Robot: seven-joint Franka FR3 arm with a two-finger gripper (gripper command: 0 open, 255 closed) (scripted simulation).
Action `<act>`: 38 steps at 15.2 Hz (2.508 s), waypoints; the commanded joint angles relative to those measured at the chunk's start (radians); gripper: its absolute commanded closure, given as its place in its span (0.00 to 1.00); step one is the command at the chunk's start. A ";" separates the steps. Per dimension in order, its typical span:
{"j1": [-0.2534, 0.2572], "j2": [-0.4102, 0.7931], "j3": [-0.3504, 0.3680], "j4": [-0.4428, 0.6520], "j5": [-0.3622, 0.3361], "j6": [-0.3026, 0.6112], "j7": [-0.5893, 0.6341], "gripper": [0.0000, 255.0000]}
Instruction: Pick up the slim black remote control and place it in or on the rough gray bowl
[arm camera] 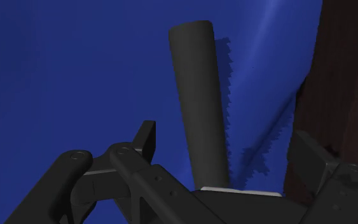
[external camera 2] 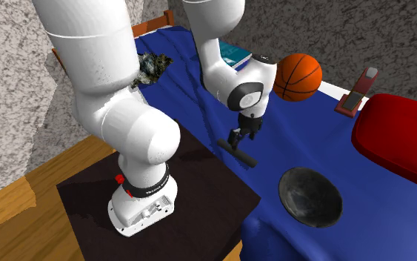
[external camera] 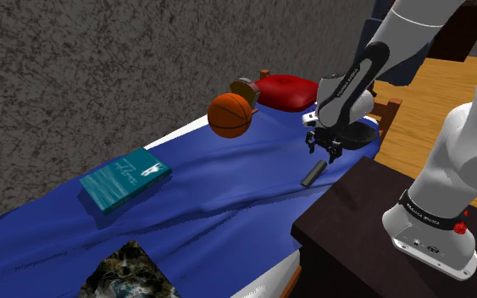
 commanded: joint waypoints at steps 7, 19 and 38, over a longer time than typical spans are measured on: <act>-0.136 0.242 0.210 0.063 0.302 0.169 -0.348 0.00; -0.178 0.290 0.260 0.075 0.338 0.206 -0.376 1.00; -0.017 0.073 0.045 0.020 0.117 0.048 -0.216 1.00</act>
